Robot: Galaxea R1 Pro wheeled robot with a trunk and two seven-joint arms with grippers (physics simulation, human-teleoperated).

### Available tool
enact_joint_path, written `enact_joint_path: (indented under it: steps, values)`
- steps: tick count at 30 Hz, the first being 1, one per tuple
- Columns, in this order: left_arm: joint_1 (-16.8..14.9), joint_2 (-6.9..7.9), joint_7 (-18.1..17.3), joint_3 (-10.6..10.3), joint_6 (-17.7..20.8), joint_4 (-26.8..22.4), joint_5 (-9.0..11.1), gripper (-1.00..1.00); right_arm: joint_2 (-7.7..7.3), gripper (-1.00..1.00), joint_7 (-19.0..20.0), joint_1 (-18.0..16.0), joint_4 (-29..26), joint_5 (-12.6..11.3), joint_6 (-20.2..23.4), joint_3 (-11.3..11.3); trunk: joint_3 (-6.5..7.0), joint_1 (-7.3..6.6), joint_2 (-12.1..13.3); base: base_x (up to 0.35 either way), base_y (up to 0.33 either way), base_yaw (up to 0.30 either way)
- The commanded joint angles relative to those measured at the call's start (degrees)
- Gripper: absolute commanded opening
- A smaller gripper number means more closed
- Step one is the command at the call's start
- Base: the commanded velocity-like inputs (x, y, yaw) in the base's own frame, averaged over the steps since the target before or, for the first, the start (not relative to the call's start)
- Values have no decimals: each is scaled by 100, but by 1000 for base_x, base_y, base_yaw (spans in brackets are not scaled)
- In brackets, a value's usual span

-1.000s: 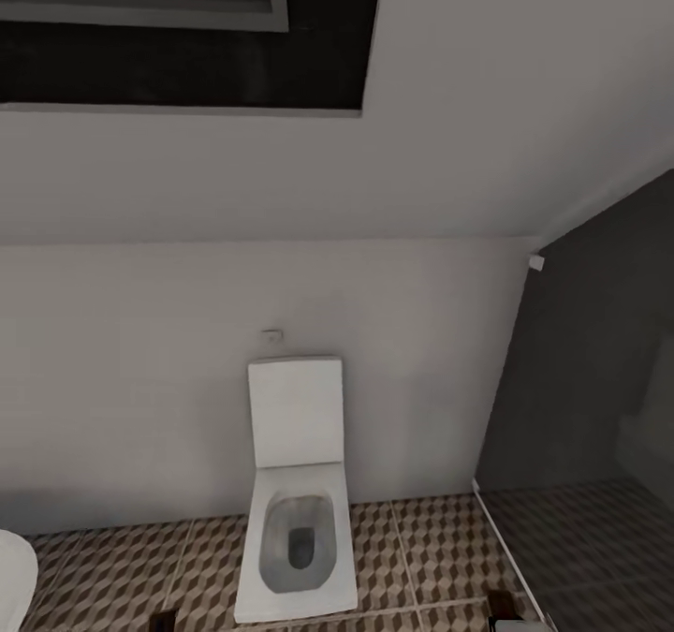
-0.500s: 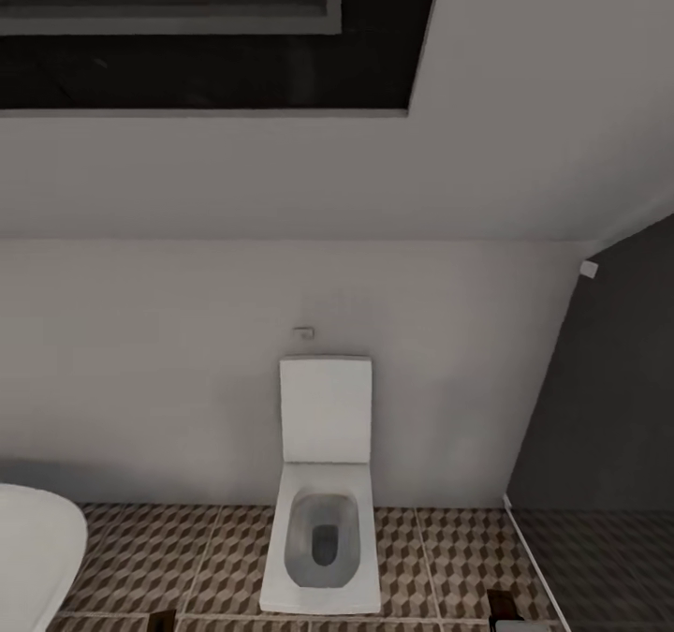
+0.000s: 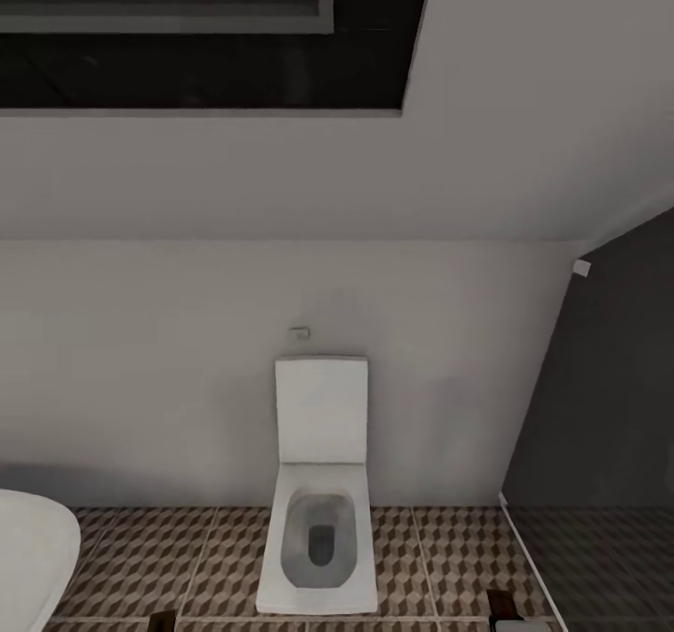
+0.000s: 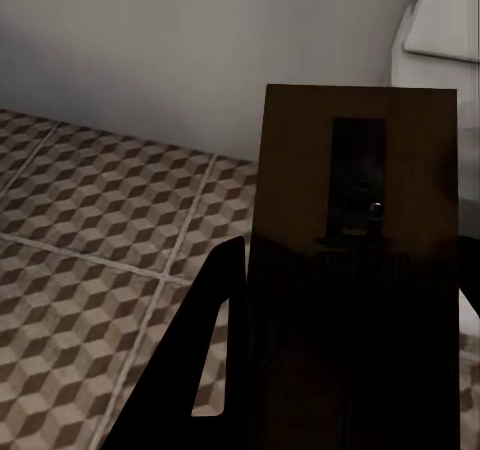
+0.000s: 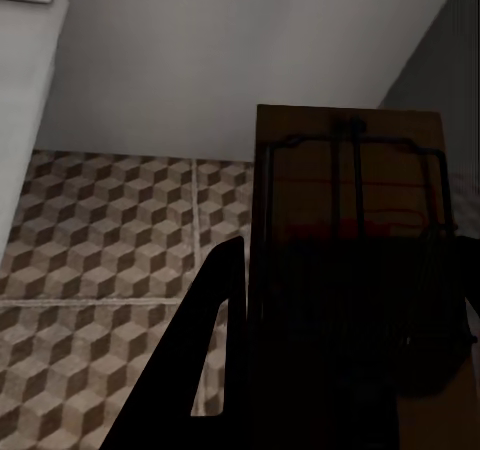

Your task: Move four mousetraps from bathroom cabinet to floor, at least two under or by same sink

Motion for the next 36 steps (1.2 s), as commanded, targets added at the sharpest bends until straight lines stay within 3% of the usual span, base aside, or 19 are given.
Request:
enact_joint_path:
  steps: [1,15,36]
  values:
    - [-7,2,-33,47,-25,22,8,-100,4,-100,0,-5,15,-32,-18,50,-2,2,-5,0,0,-50]
    - [-7,11,-39,47,-21,22,8,-100,4,-100,-28,-5,17,-32,-18,50,-2,2,-5,202,74,-4]
    - [-7,2,-33,46,-25,23,8,-100,4,-100,13,-5,8,-5,-14,63,-2,2,-5,11,4,0]
